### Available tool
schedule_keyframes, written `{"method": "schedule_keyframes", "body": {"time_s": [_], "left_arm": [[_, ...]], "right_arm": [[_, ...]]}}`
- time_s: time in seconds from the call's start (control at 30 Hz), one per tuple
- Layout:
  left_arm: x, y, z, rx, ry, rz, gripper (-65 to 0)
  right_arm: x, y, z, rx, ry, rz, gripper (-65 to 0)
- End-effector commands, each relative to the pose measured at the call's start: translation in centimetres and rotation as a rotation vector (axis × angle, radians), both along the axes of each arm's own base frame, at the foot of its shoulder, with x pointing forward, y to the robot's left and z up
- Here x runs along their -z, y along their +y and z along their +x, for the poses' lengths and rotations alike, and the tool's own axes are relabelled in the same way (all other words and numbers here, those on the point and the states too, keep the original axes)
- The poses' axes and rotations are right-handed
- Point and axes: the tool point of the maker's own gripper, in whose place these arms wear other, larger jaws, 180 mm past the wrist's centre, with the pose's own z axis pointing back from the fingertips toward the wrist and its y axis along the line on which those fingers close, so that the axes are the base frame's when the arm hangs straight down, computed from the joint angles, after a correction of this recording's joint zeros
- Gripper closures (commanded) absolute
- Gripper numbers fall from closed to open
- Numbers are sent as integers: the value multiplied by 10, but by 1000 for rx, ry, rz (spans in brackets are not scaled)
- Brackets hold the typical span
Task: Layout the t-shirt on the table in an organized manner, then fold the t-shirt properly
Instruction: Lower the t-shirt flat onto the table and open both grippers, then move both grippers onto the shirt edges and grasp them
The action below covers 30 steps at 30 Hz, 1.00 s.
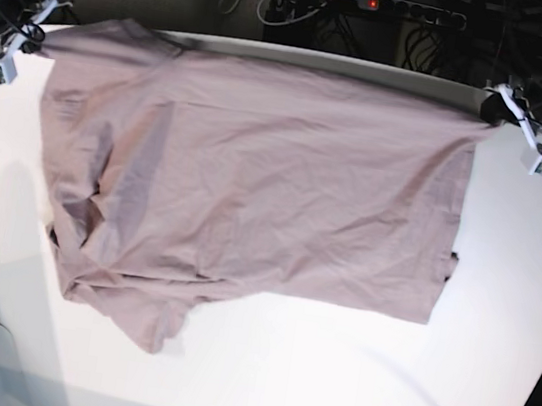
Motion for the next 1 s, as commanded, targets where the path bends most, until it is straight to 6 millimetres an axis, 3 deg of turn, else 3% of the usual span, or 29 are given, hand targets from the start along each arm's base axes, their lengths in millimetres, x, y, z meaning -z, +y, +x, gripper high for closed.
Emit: {"method": "schedule_keyframes", "body": {"time_s": [0.0,0.07,0.2,0.3,0.43,0.67,0.87,0.97], "left_arm": [[-6,7,3,2,-15,24,-20],[-5,9,2,0,-7,37,-88],[-3,8,-5,0,4,31,-318],[-5,8,-6,2,-1,32,-402],[-9,11,-6,-26,-22,11,-404],[-44,45,4,-155,-164,-33,-406],[-71,54,45,-172,-297,-35,-407],[-87,52,71,-174,-374,-50,-408]], "right_arm": [[-7,-5,3,-5,-19,-20,-14],[-7,-6,2,-1,-18,-23,-77],[-5,-6,-3,-1,-7,-22,-256],[-6,-7,-3,0,-7,-23,-323],[-8,-8,0,0,-17,-28,-329],[-27,-30,16,65,-100,-63,-329],[-45,-31,48,72,-199,-62,-329],[-53,-15,75,25,-255,-37,-329]]}}
